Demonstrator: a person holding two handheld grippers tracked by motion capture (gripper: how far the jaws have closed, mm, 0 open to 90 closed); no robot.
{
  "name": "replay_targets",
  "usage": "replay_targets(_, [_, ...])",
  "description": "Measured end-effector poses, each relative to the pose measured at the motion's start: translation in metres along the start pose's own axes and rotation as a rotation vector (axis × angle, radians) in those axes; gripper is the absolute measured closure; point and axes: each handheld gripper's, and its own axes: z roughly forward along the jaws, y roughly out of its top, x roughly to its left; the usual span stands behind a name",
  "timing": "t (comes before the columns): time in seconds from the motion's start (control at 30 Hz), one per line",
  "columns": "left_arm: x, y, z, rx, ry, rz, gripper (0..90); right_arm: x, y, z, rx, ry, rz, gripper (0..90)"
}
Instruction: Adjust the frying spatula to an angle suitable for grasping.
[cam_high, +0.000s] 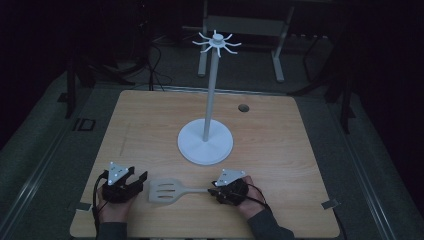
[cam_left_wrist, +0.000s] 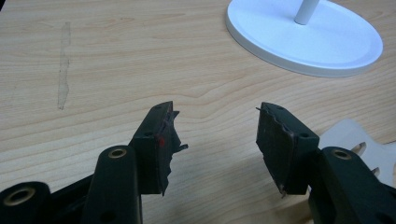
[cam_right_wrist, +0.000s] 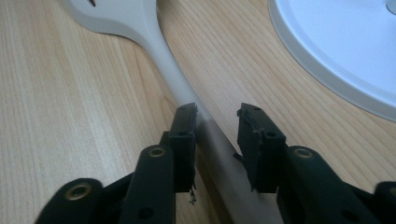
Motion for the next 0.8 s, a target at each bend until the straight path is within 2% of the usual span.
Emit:
replay_targets(0.1, [0.000, 0.000, 0.000, 0.000, -0.002, 0.000, 47.0, -0.001, -0.001, -0.001, -0.001, 0.001, 0.003, 65.3])
replay_targets(0.17, [-0.001, 0.000, 0.000, -0.003, -0.005, 0.000, 47.0, -0.004, -0.002, -0.003, -0.003, -0.017, 0.005, 66.4])
replay_targets(0.4, [-0.003, 0.002, 0.000, -0.005, -0.014, 0.004, 46.9, -0.012, -0.007, -0.007, -0.005, -0.032, 0.038, 66.5])
replay_targets(0.53, [-0.008, 0.008, -0.001, -0.011, -0.042, 0.024, 46.8, -0.012, -0.011, -0.012, -0.017, -0.054, 0.052, 66.3])
replay_targets(0.7, [-0.014, 0.017, -0.001, -0.014, -0.071, 0.058, 46.7, -0.019, -0.018, -0.033, -0.098, -0.068, 0.127, 64.2])
replay_targets(0.8, [-0.015, 0.024, 0.000, -0.023, -0.085, 0.064, 46.8, -0.025, -0.025, -0.051, -0.150, -0.105, 0.172, 62.4])
